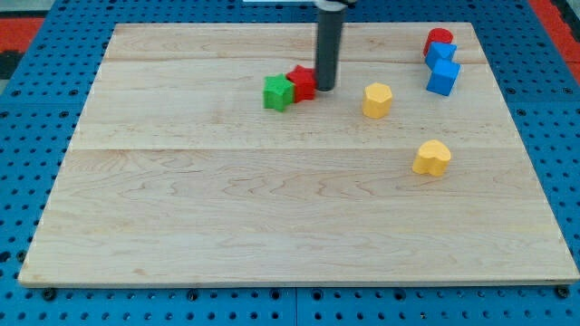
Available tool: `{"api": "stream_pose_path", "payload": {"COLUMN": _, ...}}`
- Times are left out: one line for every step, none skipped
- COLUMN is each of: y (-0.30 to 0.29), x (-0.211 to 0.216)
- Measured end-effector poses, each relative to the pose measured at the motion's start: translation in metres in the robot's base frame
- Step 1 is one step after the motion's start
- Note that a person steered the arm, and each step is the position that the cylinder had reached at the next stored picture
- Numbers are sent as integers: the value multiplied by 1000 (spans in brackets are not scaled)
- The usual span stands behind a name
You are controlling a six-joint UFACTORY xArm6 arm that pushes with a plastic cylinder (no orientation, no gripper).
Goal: Move the red circle into the red star
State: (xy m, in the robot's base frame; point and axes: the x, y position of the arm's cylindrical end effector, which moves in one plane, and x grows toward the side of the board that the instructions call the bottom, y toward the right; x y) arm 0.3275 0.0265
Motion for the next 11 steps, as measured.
{"api": "stream_pose_path", "payload": {"y": -28, "x": -15}}
{"api": "stream_pose_path", "payload": {"y": 44, "x": -85}}
{"api": "stream_pose_path", "payload": {"y": 94, "x": -134}}
{"api": "stream_pose_path", "payload": {"y": 156, "x": -136}}
{"api": "stream_pose_path", "payload": {"y": 251, "x": -134}}
{"api": "stream_pose_path", "payload": {"y": 291, "x": -111}}
{"api": "stream_pose_path", "payload": {"y": 211, "x": -97}}
{"api": "stream_pose_path", "payload": {"y": 107, "x": -97}}
{"api": "stream_pose_path", "payload": {"y": 92, "x": -100}}
{"api": "stream_pose_path", "payload": {"y": 102, "x": -69}}
{"api": "stream_pose_path", "payload": {"y": 53, "x": -44}}
